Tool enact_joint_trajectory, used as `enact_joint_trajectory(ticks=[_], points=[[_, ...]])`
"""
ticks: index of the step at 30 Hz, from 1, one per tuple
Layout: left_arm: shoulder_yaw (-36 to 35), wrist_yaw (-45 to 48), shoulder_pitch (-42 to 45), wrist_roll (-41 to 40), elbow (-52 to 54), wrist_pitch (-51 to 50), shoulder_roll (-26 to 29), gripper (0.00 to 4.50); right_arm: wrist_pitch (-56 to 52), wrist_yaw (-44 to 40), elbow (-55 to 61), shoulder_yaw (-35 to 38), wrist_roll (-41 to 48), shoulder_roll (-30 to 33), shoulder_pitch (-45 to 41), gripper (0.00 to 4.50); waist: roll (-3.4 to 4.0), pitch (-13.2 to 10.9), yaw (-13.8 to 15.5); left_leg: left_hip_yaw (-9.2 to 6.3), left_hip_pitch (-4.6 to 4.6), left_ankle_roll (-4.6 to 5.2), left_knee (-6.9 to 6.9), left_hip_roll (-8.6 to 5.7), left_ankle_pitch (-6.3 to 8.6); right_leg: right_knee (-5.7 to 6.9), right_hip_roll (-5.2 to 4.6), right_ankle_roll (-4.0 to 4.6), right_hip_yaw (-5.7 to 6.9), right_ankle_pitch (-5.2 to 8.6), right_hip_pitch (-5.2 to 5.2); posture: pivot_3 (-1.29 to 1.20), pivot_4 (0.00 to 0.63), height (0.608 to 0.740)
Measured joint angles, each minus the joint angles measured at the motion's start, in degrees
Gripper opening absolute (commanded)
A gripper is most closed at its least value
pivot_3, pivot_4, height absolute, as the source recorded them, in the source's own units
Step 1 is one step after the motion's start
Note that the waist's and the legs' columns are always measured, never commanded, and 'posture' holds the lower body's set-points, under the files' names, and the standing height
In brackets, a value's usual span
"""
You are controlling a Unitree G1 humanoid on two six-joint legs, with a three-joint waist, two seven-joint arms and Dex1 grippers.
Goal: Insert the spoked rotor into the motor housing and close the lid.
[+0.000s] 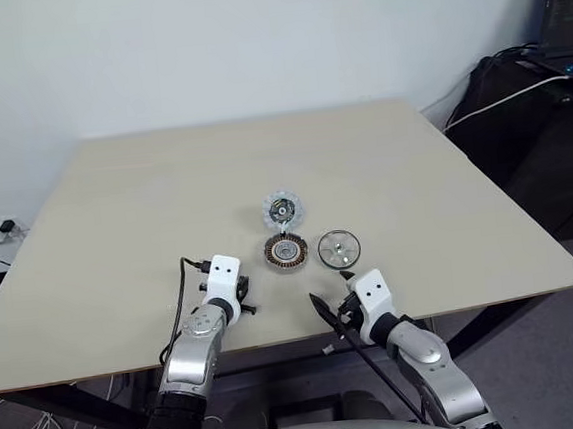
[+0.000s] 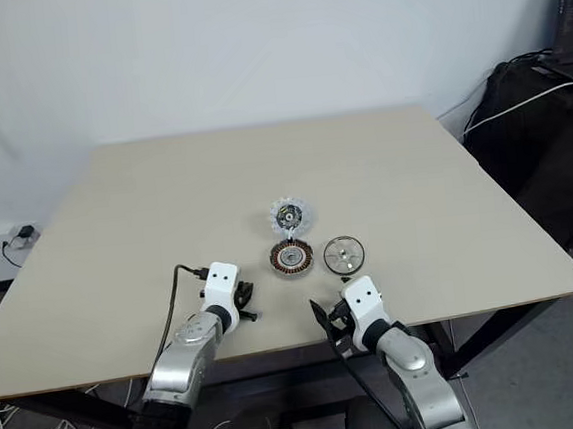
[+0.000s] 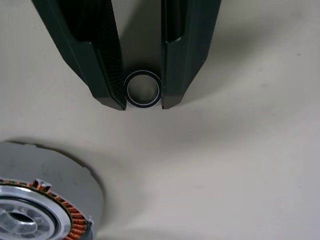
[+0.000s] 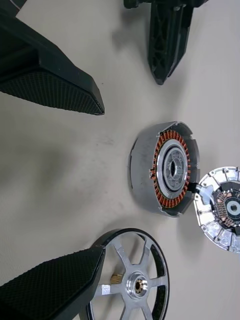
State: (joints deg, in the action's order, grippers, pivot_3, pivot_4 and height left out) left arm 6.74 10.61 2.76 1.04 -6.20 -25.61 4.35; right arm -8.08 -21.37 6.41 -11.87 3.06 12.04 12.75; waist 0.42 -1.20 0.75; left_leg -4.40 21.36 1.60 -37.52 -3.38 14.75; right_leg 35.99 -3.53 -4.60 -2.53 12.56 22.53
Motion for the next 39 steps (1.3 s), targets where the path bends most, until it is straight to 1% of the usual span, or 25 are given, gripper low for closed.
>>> enact_joint_trajectory(ticks=[3,6,10,13,16,23,31,35,37,38,39], points=[[-0.09,0.38,0.71,-0.66,2.57,0.0,-0.42,0.68,-0.02,-0.04,0.0,-0.01,0.0,0.03,-0.01,4.5,-0.08,-0.05,0.12,-0.01,0.12,0.0,0.0,-0.01,0.0,-0.02,-0.01,0.0,0.01,-0.01,0.08,0.0,0.0,0.74],[-0.15,0.89,3.28,-1.84,4.12,0.01,-1.38,0.68,-0.03,-0.13,0.0,-0.08,0.0,-0.01,-0.05,4.5,-0.12,-0.07,0.33,-0.02,0.15,0.01,0.0,-0.03,0.0,-0.05,-0.02,0.0,0.01,-0.01,0.08,0.0,0.0,0.74],[1.05,2.67,6.16,-2.73,4.01,-0.21,-2.41,0.68,-0.03,-0.1,0.0,-0.05,0.0,-0.01,-0.02,4.5,-0.12,-0.08,0.29,-0.01,0.15,0.05,0.0,-0.03,-0.03,-0.05,0.01,0.0,0.02,-0.01,0.1,0.0,0.0,0.74],[3.46,5.09,9.5,-2.66,1.4,-0.37,-2.55,0.68,-0.04,0.05,-0.01,-0.05,0.0,-0.16,-0.05,4.5,-0.13,-0.08,0.26,0.0,0.14,0.11,0.0,-0.04,-0.07,-0.04,0.03,0.0,0.02,-0.01,0.08,0.0,0.0,0.74],[5.62,6.78,12.36,-1.95,-3.66,-0.44,-2.55,0.68,-0.04,0.16,-0.02,-0.04,-0.01,-0.29,-0.07,4.5,-0.13,-0.09,0.11,0.01,0.14,0.25,-0.01,-0.05,-0.15,-0.04,0.05,-0.01,0.01,-0.01,0.08,0.0,0.0,0.74],[7.37,7.44,17.08,-0.24,-13.82,0.43,-2.83,0.68,-0.02,0.61,-0.02,0.09,-0.19,-0.43,-0.01,4.5,-0.21,-0.14,0.12,-0.01,0.16,0.28,0.0,-0.05,-0.16,-0.05,0.05,-0.01,0.01,-0.01,0.09,0.0,0.0,0.74],[7.43,8.11,20.59,0.64,-19.82,3.01,-4.89,0.68,0.01,1.03,-0.02,0.15,-0.28,-0.73,0.0,4.5,-0.29,-0.19,0.16,-0.02,0.16,0.28,-0.01,-0.05,-0.16,-0.05,0.04,-0.03,0.01,-0.03,0.09,0.0,0.0,0.74],[7.39,8.2,20.9,0.72,-20.67,3.75,-5.22,0.68,0.02,1.28,-0.02,0.19,-0.29,-0.77,-0.01,4.5,-0.3,-0.19,0.14,-0.01,0.16,0.28,-0.01,-0.04,-0.16,-0.04,0.04,-0.04,0.0,-0.03,0.08,0.0,0.0,0.74],[7.35,8.22,20.9,0.71,-20.68,3.75,-5.23,1.43,0.02,1.29,-0.02,0.2,-0.28,-0.77,-0.01,4.5,-0.3,-0.19,0.14,-0.01,0.16,0.28,-0.01,-0.04,-0.16,-0.05,0.05,-0.04,0.0,-0.03,0.08,0.0,0.0,0.74],[7.35,8.22,20.86,0.71,-20.7,3.65,-5.23,1.68,0.02,1.3,-0.02,0.21,-0.27,-0.78,-0.01,4.5,-0.3,-0.2,0.14,-0.01,0.16,0.28,-0.01,-0.04,-0.16,-0.04,0.04,-0.04,0.0,-0.04,0.09,0.0,0.0,0.74],[7.35,8.25,20.86,0.69,-20.69,3.66,-5.23,2.05,0.02,1.29,-0.03,0.21,-0.27,-0.77,0.0,4.5,-0.31,-0.2,0.14,-0.01,0.16,0.28,-0.01,-0.04,-0.16,-0.04,0.04,-0.04,0.0,-0.04,0.09,0.0,0.0,0.74]])
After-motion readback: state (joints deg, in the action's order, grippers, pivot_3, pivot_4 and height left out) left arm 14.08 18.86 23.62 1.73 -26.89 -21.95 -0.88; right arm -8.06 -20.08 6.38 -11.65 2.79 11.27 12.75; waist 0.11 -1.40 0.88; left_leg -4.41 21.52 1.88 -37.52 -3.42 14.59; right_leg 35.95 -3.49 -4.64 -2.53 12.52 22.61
